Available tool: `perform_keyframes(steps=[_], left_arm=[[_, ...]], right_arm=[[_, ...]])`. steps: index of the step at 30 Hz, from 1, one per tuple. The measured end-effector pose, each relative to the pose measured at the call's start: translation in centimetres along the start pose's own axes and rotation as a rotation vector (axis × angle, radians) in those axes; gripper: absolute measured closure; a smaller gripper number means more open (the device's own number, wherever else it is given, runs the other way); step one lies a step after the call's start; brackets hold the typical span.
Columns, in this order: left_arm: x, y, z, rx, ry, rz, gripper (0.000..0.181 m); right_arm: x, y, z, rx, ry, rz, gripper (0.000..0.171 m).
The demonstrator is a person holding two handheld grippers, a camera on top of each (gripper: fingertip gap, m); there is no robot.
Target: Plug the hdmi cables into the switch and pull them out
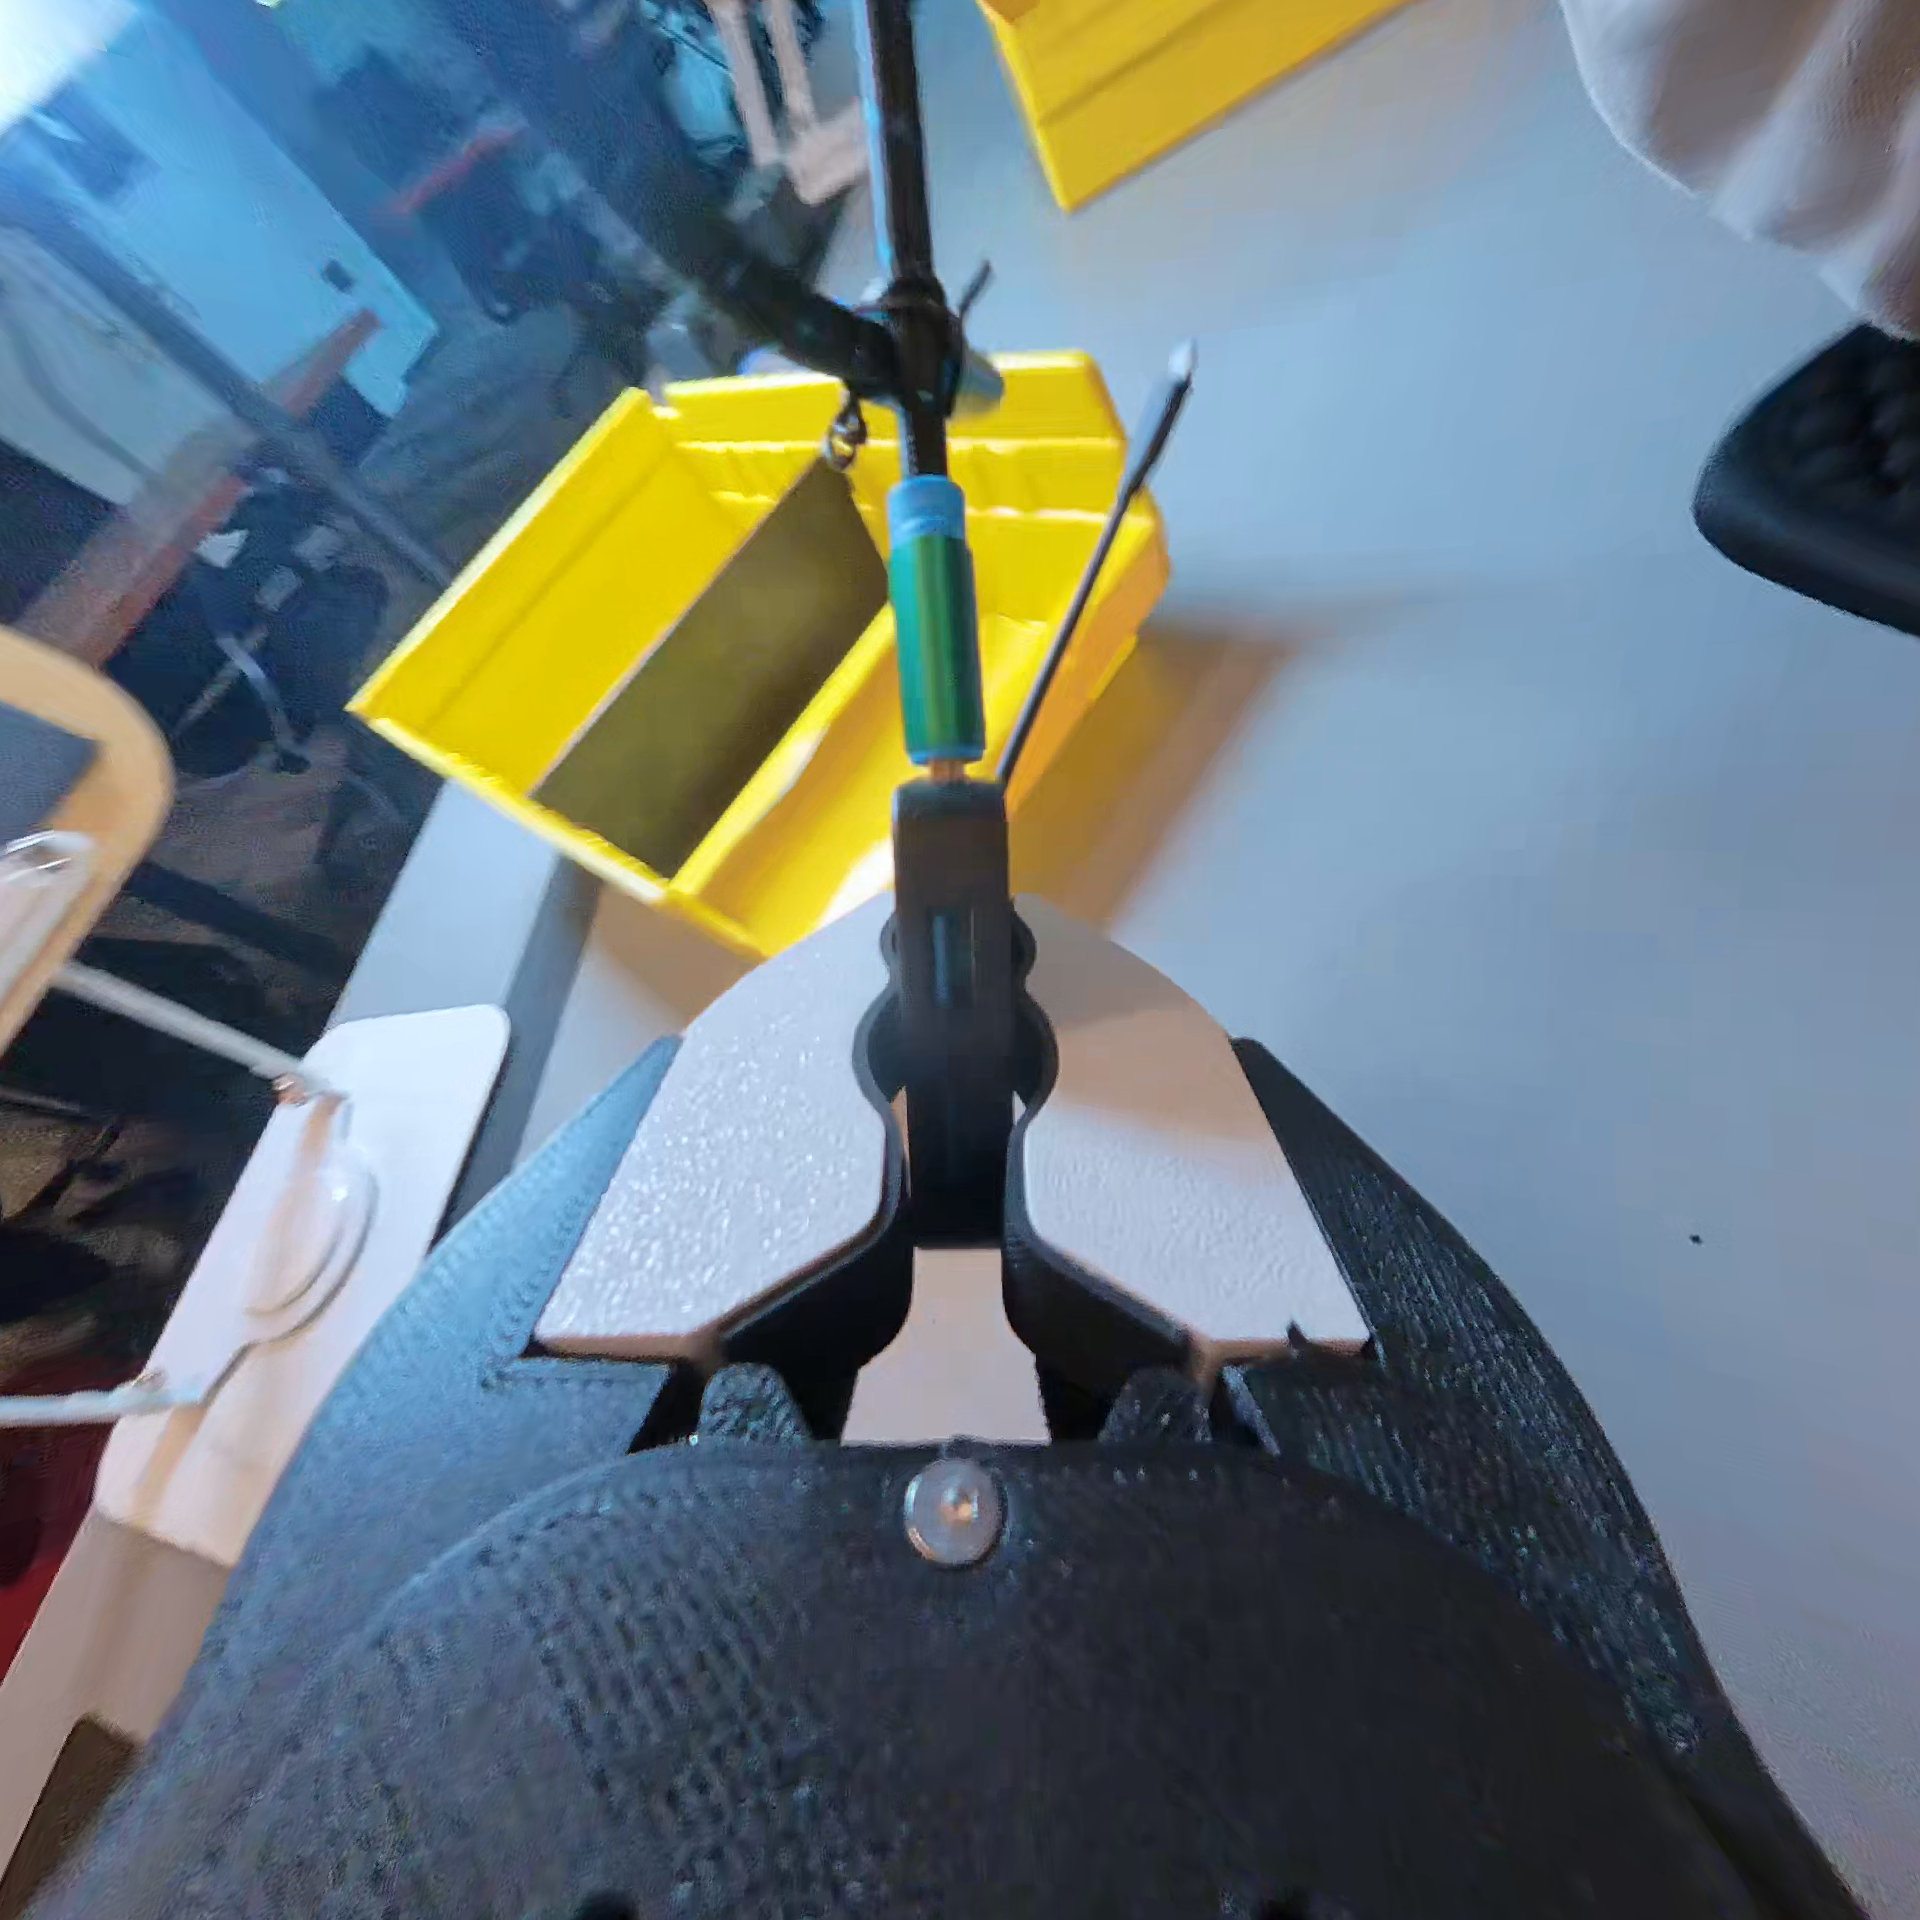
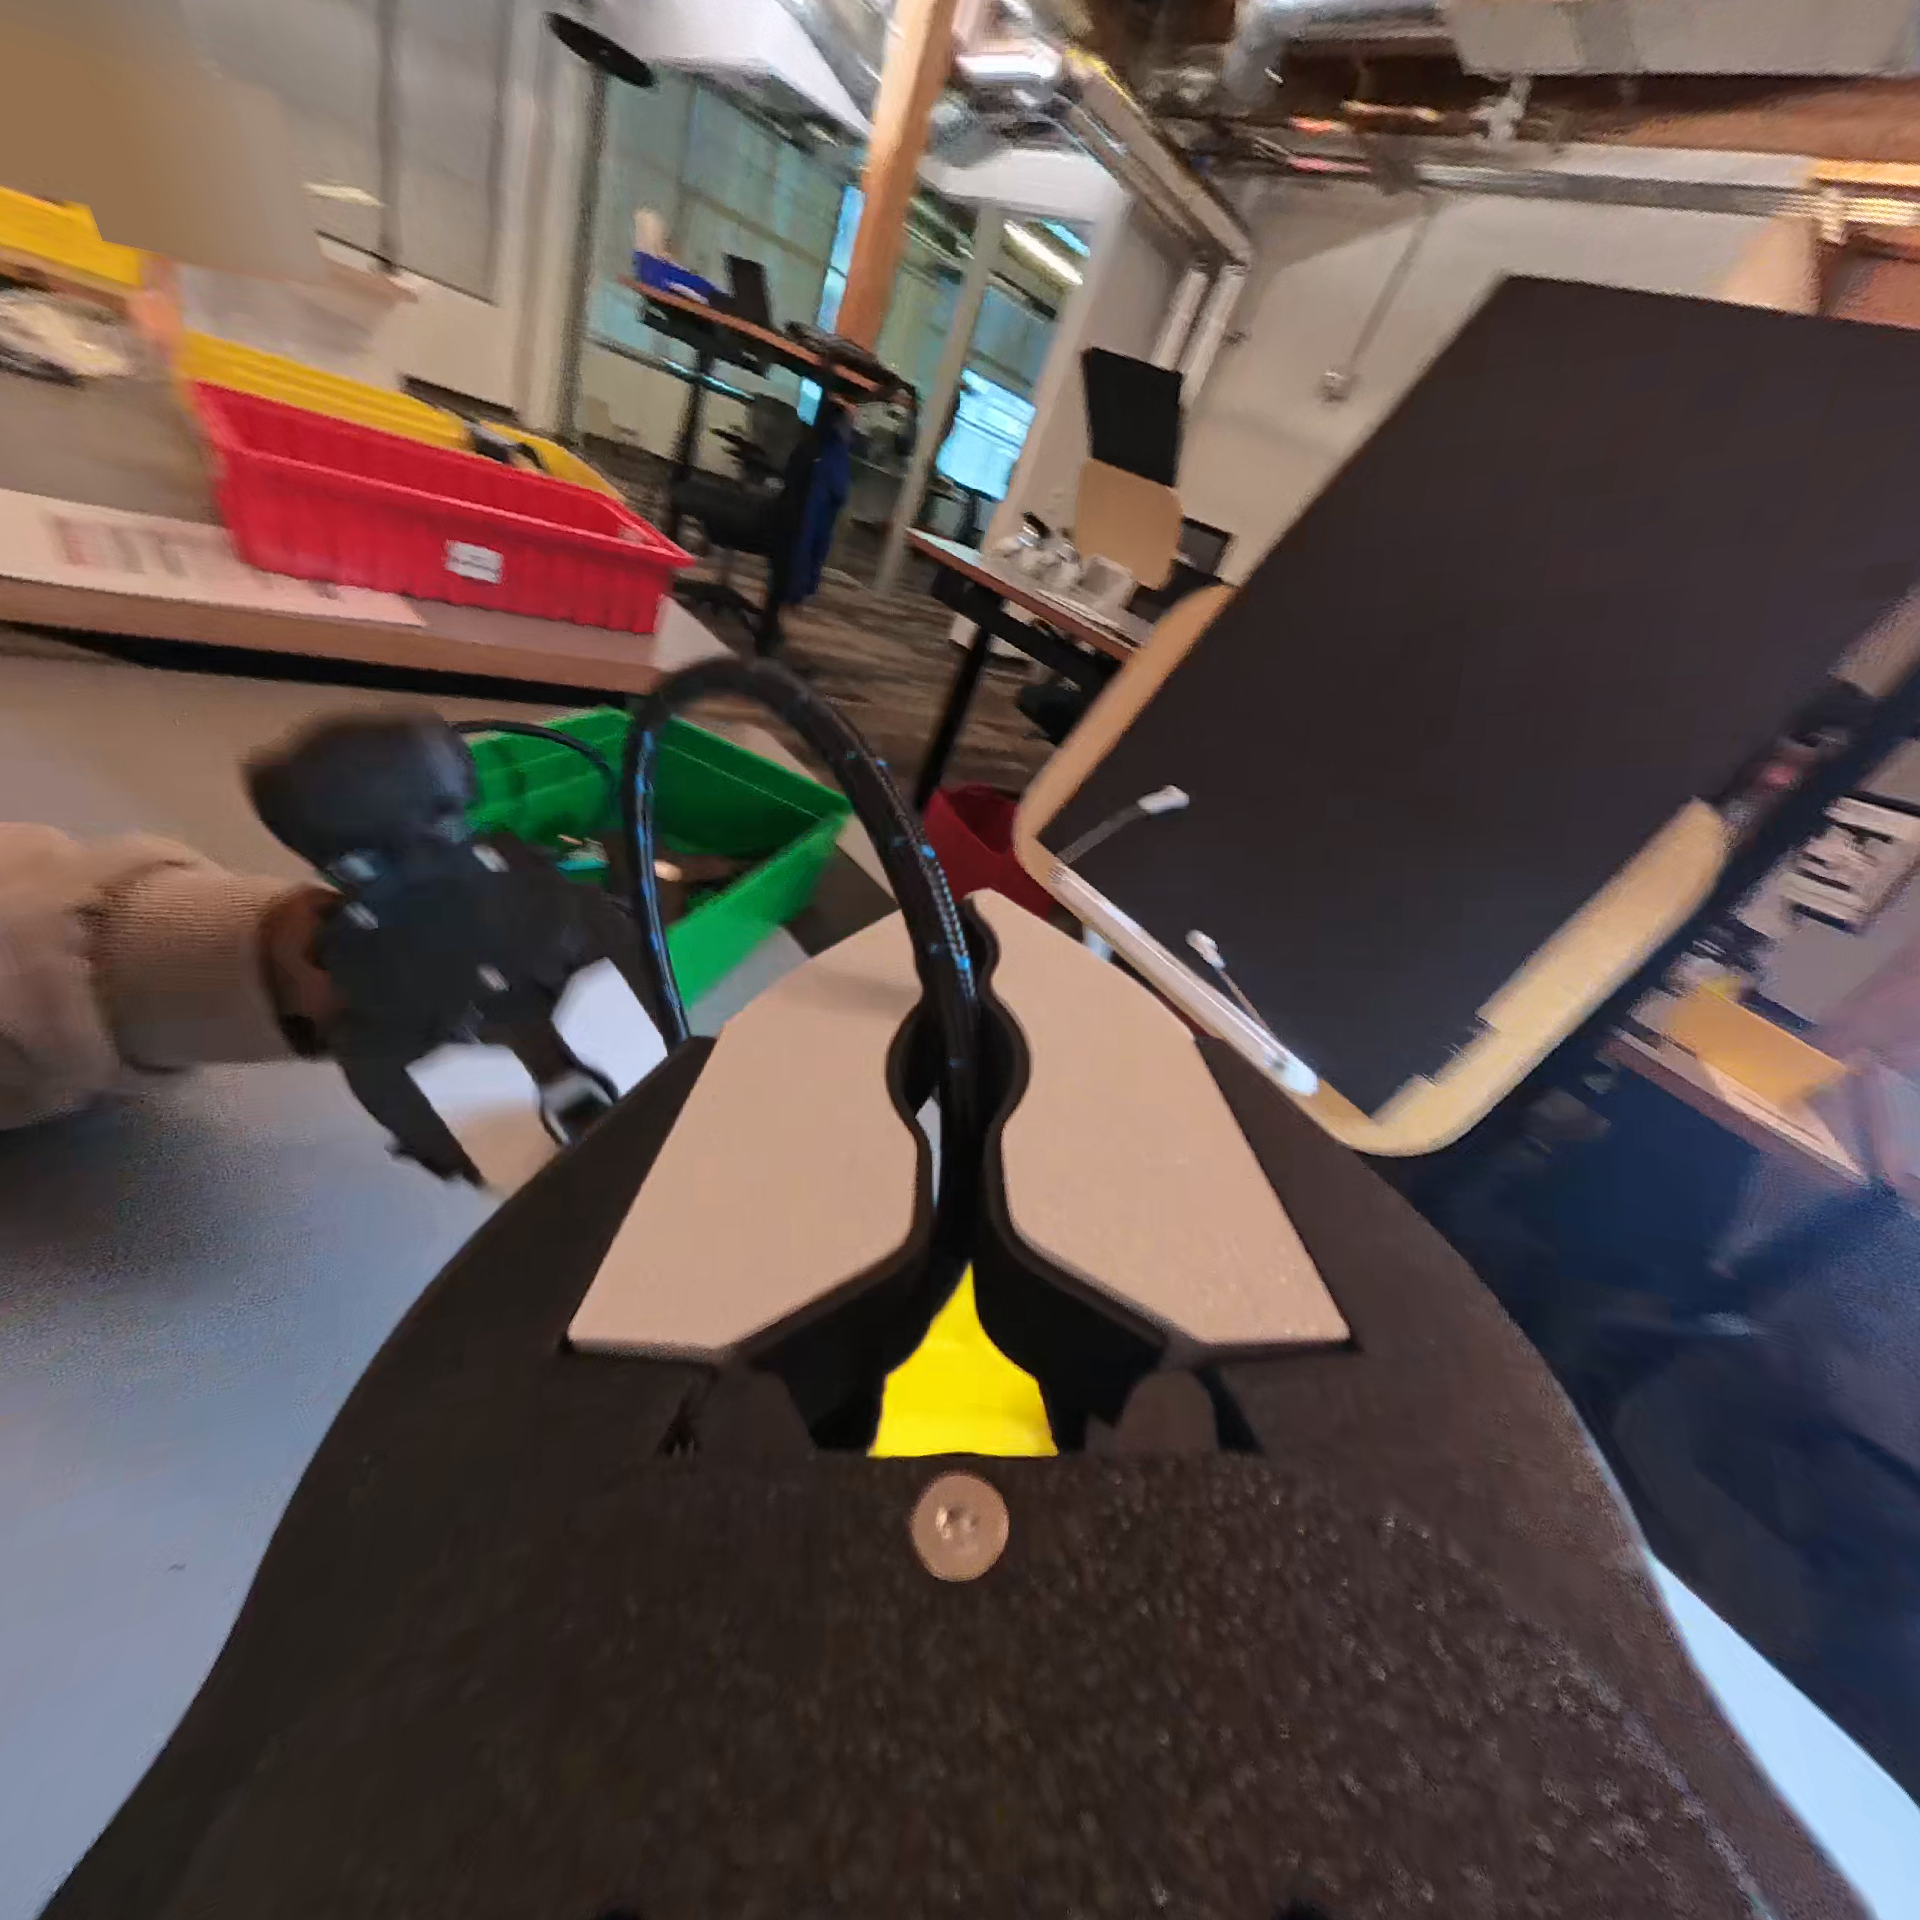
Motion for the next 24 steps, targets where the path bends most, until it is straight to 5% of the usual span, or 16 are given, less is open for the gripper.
perform_keyframes(steps=[3, 6, 16, 24], left_arm=[[-3.4, -2.6, 0.3, -0.068, 0.031, -0.102, 0.167], [-6.0, -3.9, 0.2, -0.066, 0.002, -0.164, 0.167], [-11.1, -6.1, 0.9, -0.192, -0.073, -0.245, 0.167], [-8.1, -4.5, -0.1, -0.069, -0.195, -0.158, 0.167]], right_arm=[[-0.7, 2.3, 1.2, -0.041, -0.126, 0.132, 0.17], [-0.4, 3.0, 2.1, -0.015, -0.215, 0.126, 0.147], [-2.7, 2.6, 0.5, -0.062, -0.185, 0.093, 0.146], [4.0, -4.4, 4.7, -0.387, -0.38, -0.105, 0.147]])
Point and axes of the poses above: each gripper's, where its closed fingertips meet, x out along the fingers, z out of its underside, y = z × x across the jaws, the point moved 9 cm from there along -x, back along the fingers, and after that the axes turned 14 degrees about x, right-handed, at the moved point
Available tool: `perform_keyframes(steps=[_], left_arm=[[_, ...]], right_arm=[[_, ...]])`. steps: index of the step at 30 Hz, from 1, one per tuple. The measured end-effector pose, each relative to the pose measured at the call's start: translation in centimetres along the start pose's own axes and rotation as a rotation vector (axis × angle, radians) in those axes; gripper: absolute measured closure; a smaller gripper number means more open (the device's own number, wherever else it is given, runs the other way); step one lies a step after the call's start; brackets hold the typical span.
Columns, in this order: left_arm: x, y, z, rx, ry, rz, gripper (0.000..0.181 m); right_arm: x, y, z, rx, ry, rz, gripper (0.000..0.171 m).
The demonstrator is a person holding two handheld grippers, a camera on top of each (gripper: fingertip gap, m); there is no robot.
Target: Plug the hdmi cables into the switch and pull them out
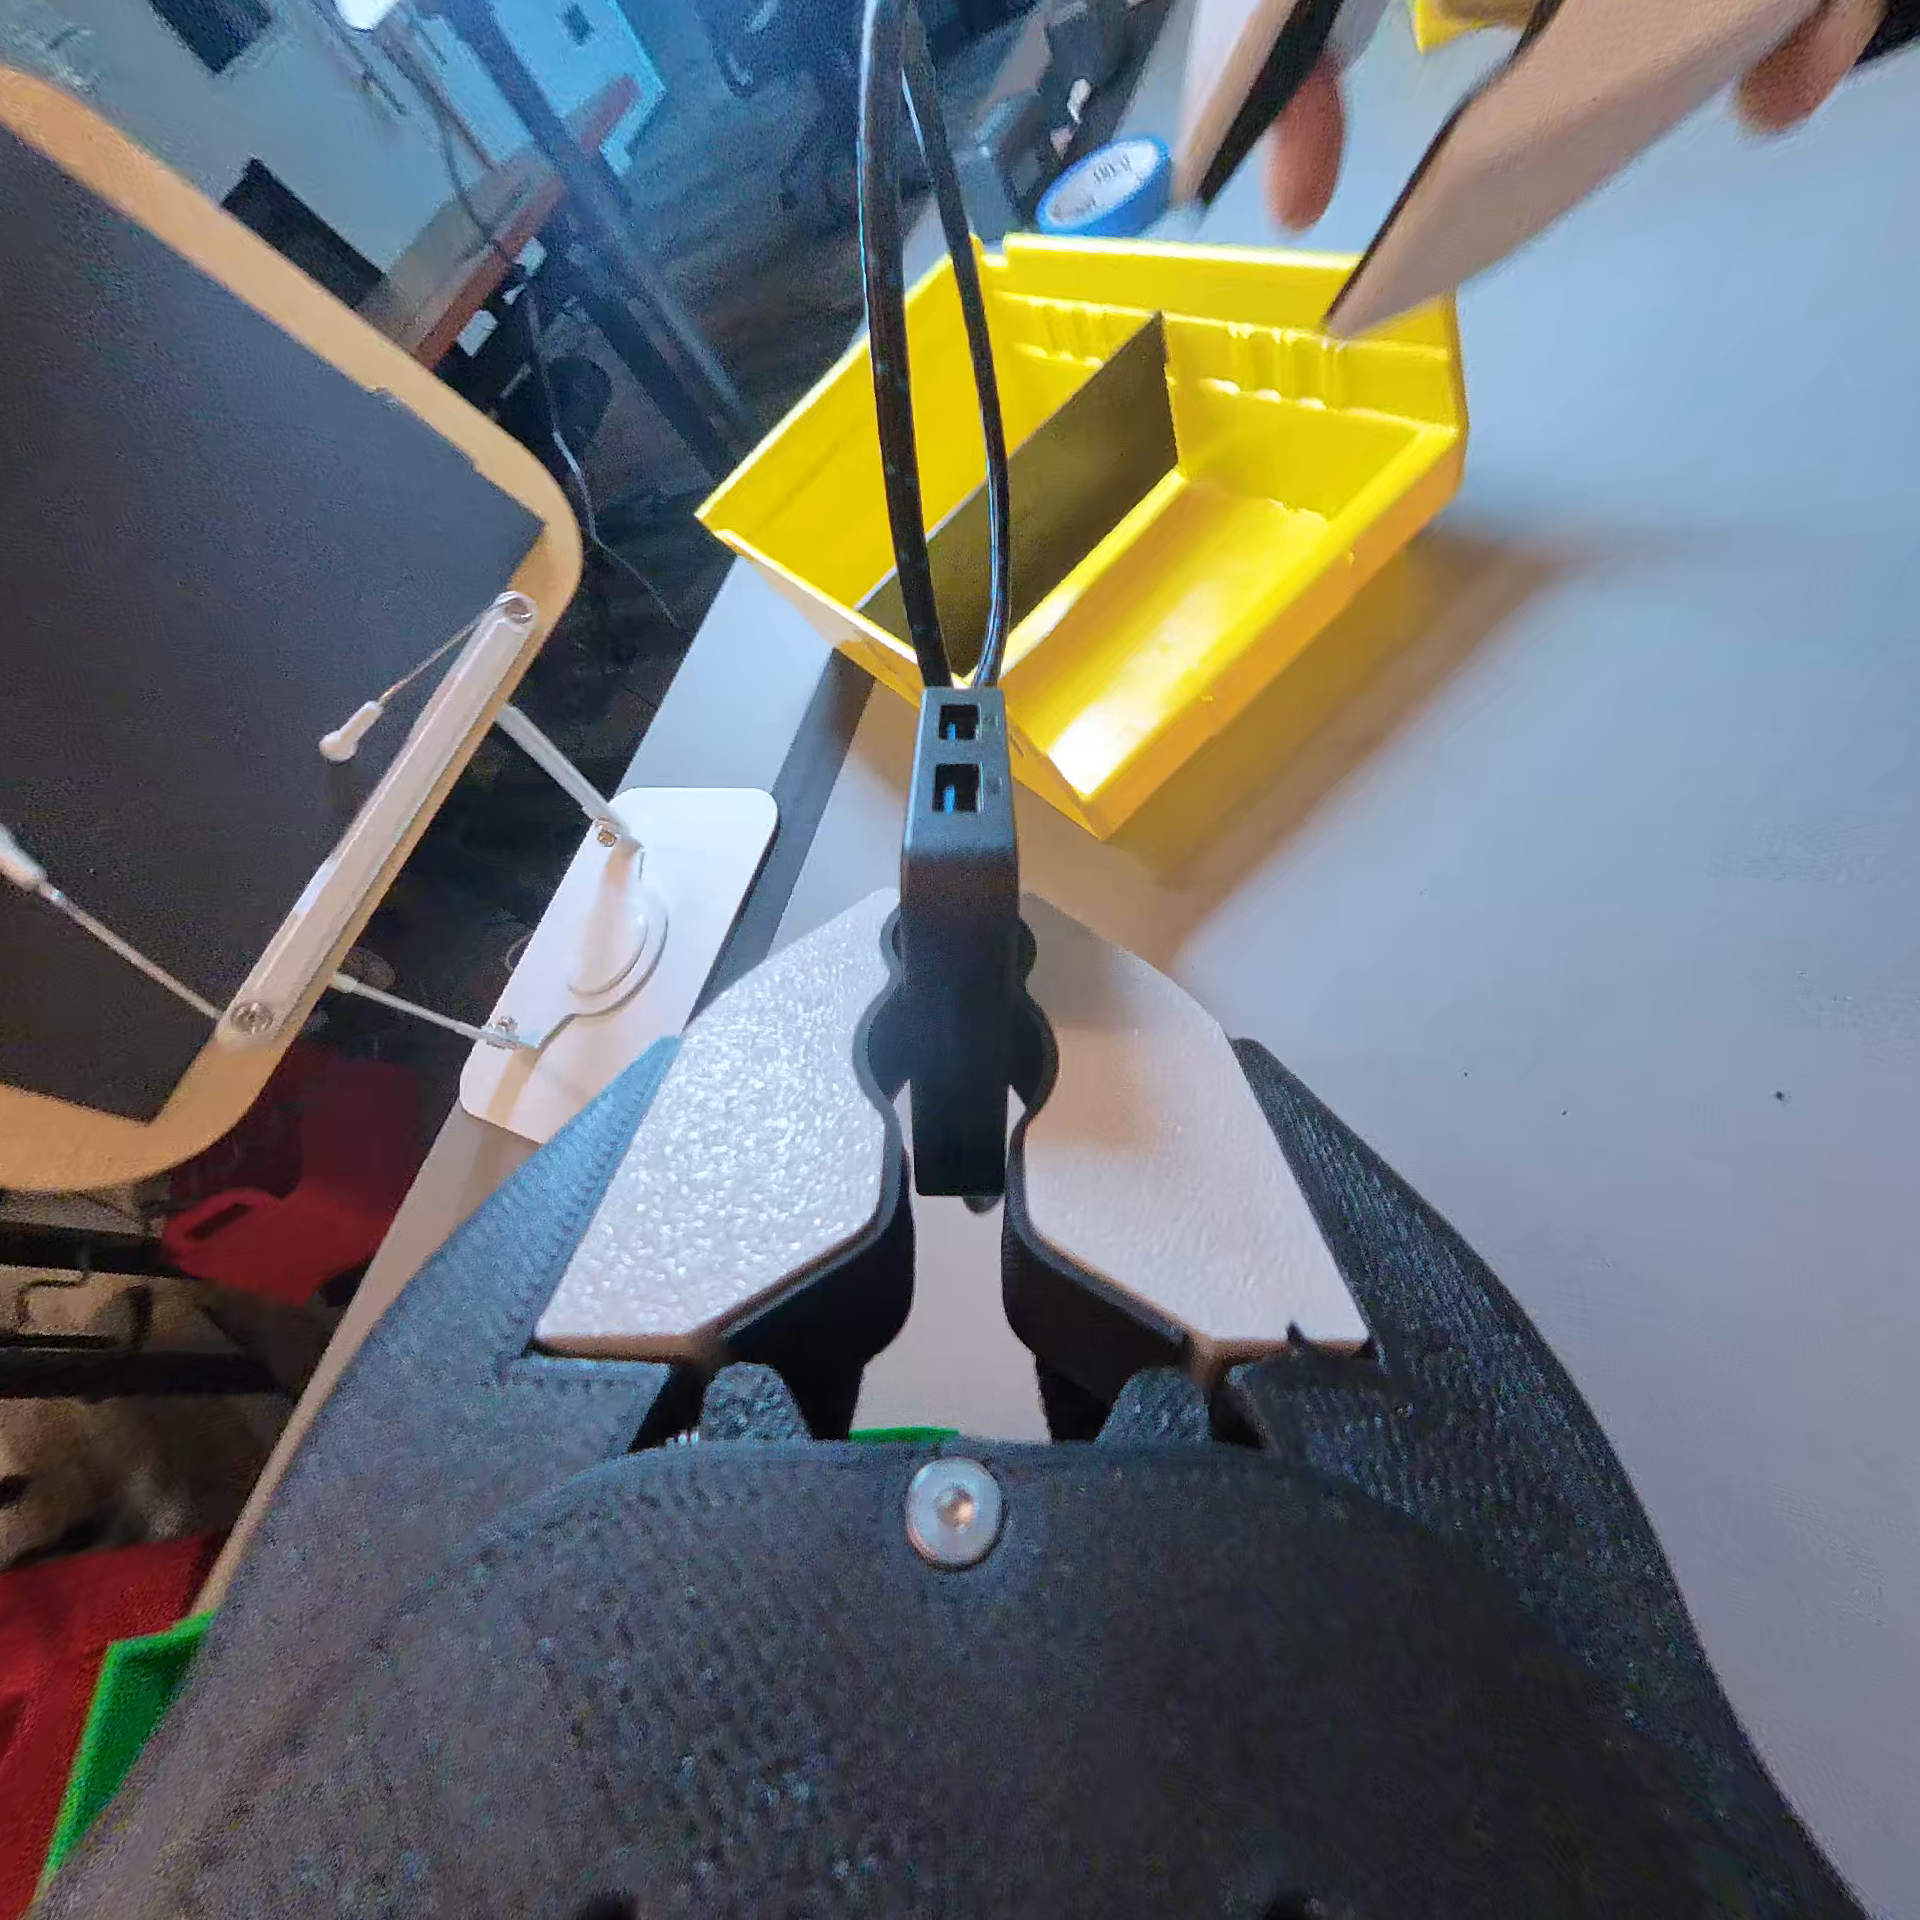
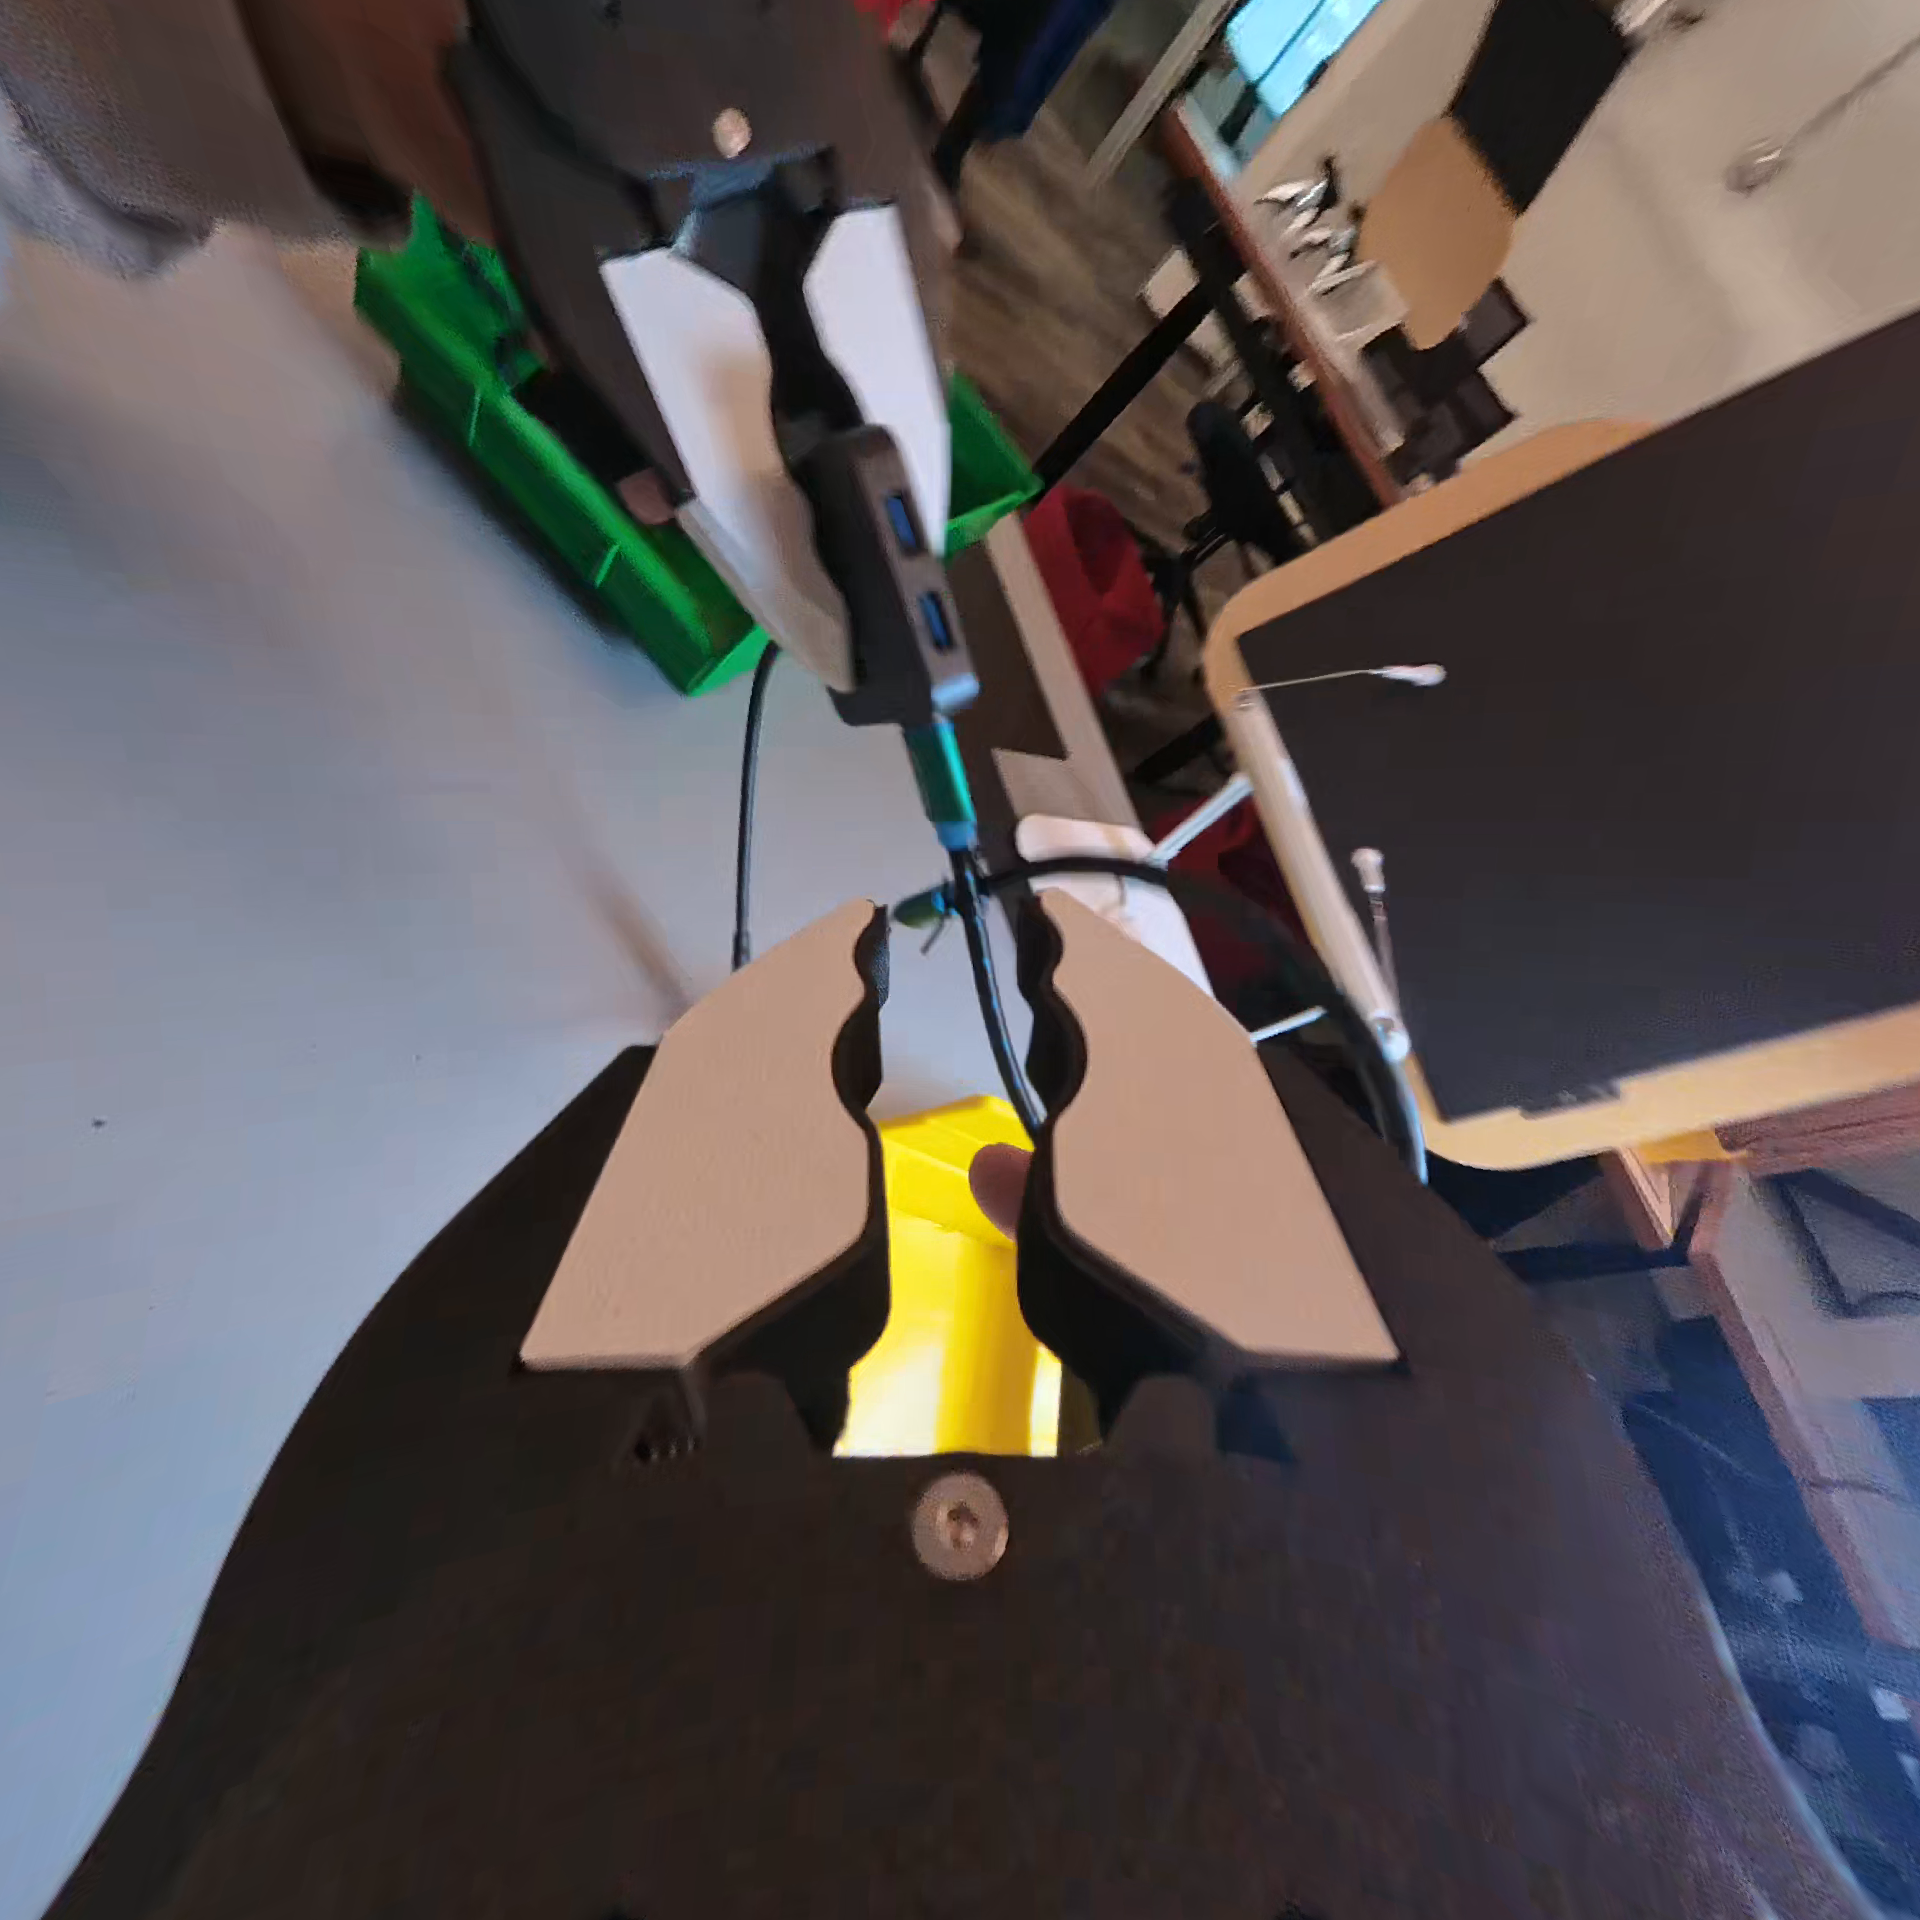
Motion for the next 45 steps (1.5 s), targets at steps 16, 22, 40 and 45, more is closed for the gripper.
perform_keyframes(steps=[16, 22, 40, 45], left_arm=[[0.4, 2.8, -2.2, 0.282, 0.182, 0.067, 0.167], [1.1, 3.6, -2.7, 0.352, 0.128, 0.067, 0.167], [0.8, 2.9, -1.5, 0.161, 0.297, 0.245, 0.167], [0.2, 2.0, -0.9, 0.001, 0.517, 0.276, 0.166]], right_arm=[[4.4, -2.1, 2.1, -0.135, -0.088, -0.013, 0.158], [4.4, -2.7, 1.8, -0.179, -0.111, -0.027, 0.159], [4.3, -2.4, 2.4, -0.069, -0.11, -0.257, 0.159], [5.0, -1.9, 4.5, 0.009, -0.219, -0.331, 0.16]])
Point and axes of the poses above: each gripper's, where its closed fingertips meet, x out along the fingers, z out of its underside, y = z × x across the jaws, the point moved 9 cm from there along -x, back along the fingers, and after that the axes turned 14 degrees about x, right-handed, at the moved point
